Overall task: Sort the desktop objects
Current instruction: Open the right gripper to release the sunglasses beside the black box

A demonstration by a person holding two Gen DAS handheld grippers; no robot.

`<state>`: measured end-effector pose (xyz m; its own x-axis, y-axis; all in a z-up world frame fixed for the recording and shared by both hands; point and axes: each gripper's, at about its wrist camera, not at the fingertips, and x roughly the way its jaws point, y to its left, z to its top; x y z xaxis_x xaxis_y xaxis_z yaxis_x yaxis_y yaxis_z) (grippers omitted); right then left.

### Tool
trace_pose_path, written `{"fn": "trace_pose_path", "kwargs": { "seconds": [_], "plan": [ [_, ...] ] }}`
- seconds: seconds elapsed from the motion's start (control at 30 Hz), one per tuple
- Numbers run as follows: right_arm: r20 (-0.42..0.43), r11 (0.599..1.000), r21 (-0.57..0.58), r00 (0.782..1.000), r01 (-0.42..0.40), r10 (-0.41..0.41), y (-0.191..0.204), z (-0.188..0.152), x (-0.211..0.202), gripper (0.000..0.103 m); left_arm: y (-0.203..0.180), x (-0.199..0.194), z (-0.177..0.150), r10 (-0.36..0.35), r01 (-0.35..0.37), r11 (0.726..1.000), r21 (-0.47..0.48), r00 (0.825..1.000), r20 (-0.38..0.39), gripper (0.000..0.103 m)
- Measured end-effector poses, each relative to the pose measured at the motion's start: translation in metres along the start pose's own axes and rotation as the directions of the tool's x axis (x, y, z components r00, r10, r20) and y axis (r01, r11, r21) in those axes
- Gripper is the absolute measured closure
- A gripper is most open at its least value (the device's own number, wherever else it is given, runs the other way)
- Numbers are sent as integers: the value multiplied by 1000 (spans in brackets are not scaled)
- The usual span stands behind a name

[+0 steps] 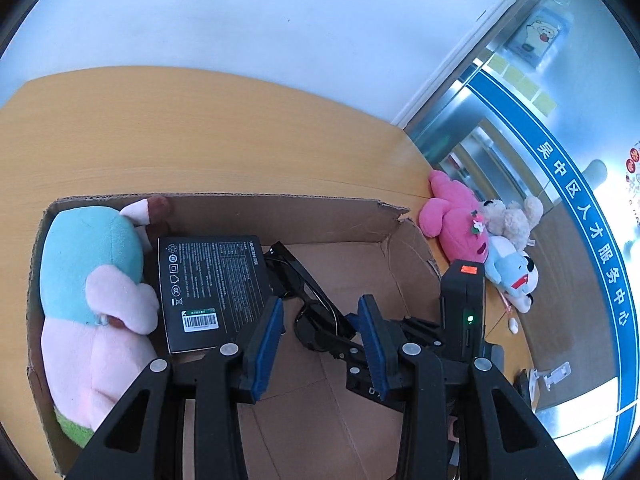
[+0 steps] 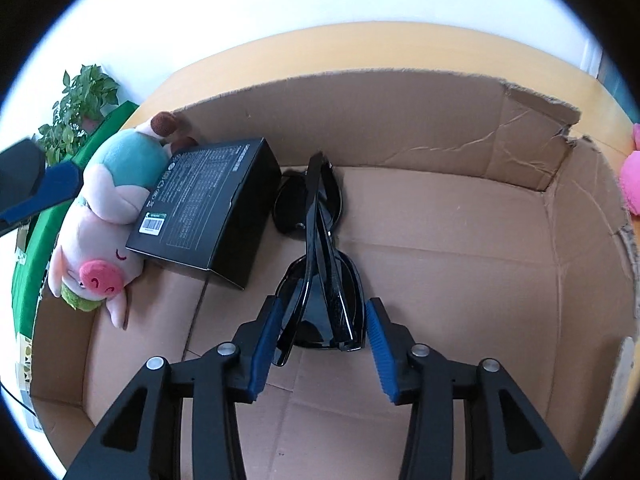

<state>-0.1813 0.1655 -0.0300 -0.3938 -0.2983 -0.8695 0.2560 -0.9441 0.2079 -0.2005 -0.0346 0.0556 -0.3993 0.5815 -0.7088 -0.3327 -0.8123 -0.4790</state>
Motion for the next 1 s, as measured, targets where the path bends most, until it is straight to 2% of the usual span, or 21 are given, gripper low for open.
{"fn": "trace_pose_path", "kwargs": {
  "seconds": [0.1,0.17,0.3,0.37,0.4,0.53,0.6,0.63,0.73,0.9,1.0],
  "plan": [
    [15,1000,-8,1000,22,-22,6,6,-10,51,0,-3,-3,-6,6,1000,9,1000,6,66],
    [31,999,-33,999,38,-37,9,7,-13,38,-2,-2,-4,-2,2,1000,17,1000,9,66],
    [21,991,-103,996,85,-84,23,21,-3,38,-1,3,-7,1,-1,1000,21,1000,1,66],
    [17,982,-140,992,123,-122,17,29,2,38,0,6,-9,-1,1,1000,19,1000,-1,66],
    [3,983,-139,993,119,-119,18,34,9,40,2,8,-10,-3,3,1000,17,1000,-4,66],
    [-55,995,-92,998,38,-43,13,47,35,76,6,14,-12,2,-2,1000,14,1000,-15,66],
    [-46,997,-74,999,19,-22,12,49,41,81,8,16,-13,2,-2,1000,13,1000,-17,66],
    [-37,998,-57,999,0,-2,12,50,41,89,9,16,-13,2,-1,1000,11,1000,-18,66],
    [5,999,-37,1000,8,-8,6,42,30,94,11,18,-15,4,-4,1000,11,1000,-20,66],
    [114,999,28,993,14,-18,4,37,6,96,16,19,-16,-1,1,1000,0,1000,-14,66],
    [112,999,43,993,26,-31,7,46,9,96,16,20,-18,-2,2,1000,-1,1000,-14,66]
  ]
}}
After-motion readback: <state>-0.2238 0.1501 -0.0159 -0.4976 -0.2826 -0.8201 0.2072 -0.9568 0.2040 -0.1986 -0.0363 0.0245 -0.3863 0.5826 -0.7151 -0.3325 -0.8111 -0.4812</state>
